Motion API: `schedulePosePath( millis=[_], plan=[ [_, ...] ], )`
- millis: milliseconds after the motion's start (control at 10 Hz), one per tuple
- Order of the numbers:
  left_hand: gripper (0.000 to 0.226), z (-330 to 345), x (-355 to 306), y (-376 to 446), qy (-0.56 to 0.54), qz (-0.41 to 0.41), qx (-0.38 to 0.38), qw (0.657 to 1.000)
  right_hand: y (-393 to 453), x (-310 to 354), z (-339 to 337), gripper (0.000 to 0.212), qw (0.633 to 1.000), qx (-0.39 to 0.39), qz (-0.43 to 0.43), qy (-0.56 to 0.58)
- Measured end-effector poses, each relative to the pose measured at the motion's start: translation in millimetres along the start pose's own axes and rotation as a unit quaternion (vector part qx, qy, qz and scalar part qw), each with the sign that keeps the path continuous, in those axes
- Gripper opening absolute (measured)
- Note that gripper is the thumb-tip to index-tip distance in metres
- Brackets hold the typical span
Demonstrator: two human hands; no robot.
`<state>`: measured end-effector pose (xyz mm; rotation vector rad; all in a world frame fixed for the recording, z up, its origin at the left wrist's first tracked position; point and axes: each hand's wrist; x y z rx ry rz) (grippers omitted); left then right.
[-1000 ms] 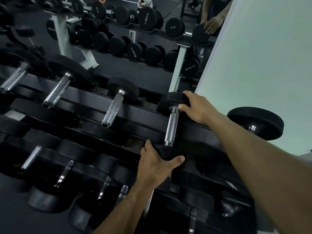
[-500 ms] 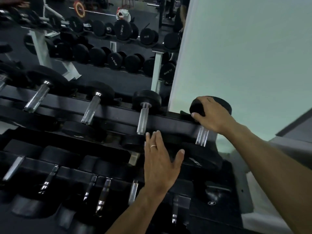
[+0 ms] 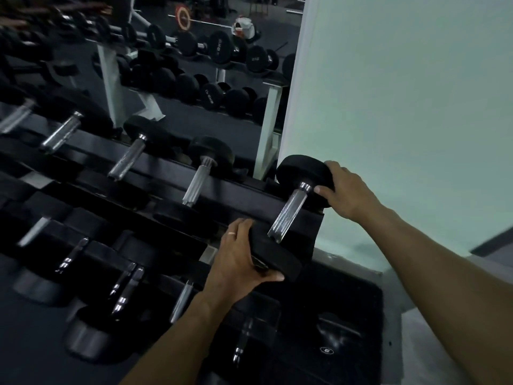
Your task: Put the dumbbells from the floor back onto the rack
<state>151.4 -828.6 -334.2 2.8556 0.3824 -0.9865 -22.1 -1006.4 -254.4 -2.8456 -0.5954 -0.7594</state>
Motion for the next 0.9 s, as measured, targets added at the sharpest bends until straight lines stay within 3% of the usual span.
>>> schedulePosePath(
  millis=[200, 400, 700, 900],
  plan=[
    [0.114, 6.7, -1.1, -2.1, 0.008, -0.009, -0.016, 1.000, 14.8, -0.8, 3.0, 0.035, 0.999, -0.009, -0.031, -0.037],
    [0.122, 15.1, 0.9, -4.1, -0.017, -0.037, -0.019, 0.999, 31.0, 12.2, 3.3, 0.041, 0.993, 0.013, -0.063, -0.096],
    [0.120, 15.9, 5.3, -2.9, -0.029, -0.030, -0.019, 0.999, 31.3, 11.4, 3.1, 0.042, 0.994, 0.009, -0.066, -0.089],
    [0.139, -2.3, 4.5, -3.3, -0.035, -0.014, 0.026, 0.999, 27.0, 14.2, -5.6, 0.063, 0.998, 0.026, -0.038, -0.049]
  ],
)
Point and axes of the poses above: each hand's wrist, its own y-axis towards the middle knuckle, its own z-axis out of the palm, x = y × z, and after that the axes turned 6 degrees about y, right-handed
